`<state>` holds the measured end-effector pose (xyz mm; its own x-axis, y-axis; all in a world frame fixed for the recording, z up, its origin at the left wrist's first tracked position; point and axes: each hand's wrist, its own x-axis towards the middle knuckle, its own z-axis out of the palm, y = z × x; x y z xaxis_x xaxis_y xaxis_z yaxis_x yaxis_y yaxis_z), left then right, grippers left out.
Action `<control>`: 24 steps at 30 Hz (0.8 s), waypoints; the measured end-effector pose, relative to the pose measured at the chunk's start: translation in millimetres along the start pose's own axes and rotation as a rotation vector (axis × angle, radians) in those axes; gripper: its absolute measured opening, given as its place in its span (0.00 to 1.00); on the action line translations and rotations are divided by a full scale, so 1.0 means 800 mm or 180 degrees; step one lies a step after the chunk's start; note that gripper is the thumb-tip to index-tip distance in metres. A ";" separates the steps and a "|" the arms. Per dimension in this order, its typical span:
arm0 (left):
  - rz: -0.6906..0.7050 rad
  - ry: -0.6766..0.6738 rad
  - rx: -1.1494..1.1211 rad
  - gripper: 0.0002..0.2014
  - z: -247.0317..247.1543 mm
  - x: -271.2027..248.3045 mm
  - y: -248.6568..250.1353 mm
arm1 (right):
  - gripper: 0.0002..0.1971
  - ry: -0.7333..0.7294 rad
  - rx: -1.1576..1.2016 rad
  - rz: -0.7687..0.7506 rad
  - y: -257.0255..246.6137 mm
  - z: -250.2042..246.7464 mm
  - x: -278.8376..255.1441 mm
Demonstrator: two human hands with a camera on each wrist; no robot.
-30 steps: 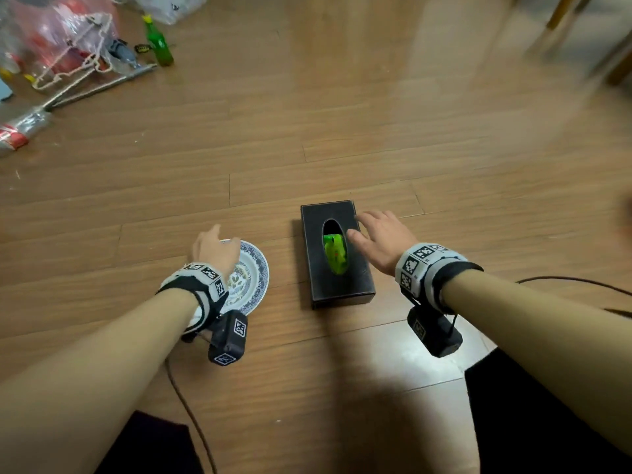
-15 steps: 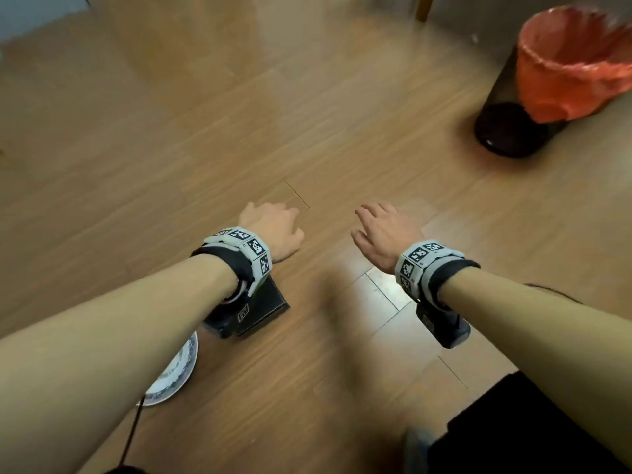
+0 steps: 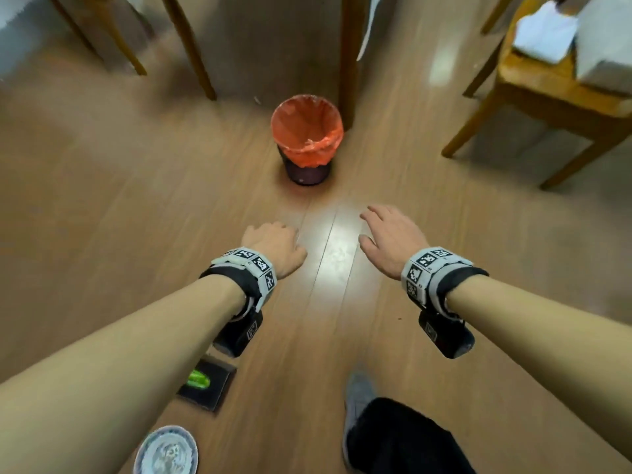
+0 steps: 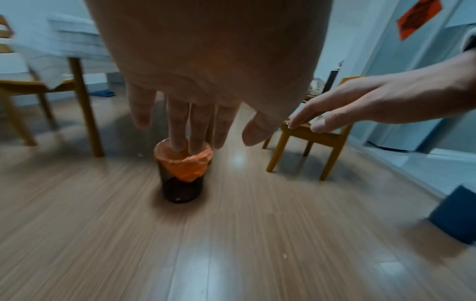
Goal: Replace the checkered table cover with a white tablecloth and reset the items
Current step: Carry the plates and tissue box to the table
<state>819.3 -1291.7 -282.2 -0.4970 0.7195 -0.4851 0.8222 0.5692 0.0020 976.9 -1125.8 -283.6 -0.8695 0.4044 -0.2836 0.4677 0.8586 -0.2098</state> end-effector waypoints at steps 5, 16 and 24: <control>0.0532 0.0213 0.0299 0.17 -0.162 0.029 0.103 | 0.25 0.0226 0.0234 0.0539 0.075 -0.122 -0.052; 0.1261 0.0463 0.0577 0.22 -0.404 0.116 0.249 | 0.26 0.0272 0.0510 0.1396 0.207 -0.321 -0.024; 0.1309 0.0640 0.0550 0.24 -0.560 0.232 0.249 | 0.23 0.0206 0.0595 0.1508 0.269 -0.451 0.102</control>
<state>766.1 -866.5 19.9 -0.1512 0.9431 -0.2961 0.9872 0.1597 0.0045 949.7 -794.1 -14.0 -0.5604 0.7593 -0.3307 0.8282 0.5077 -0.2375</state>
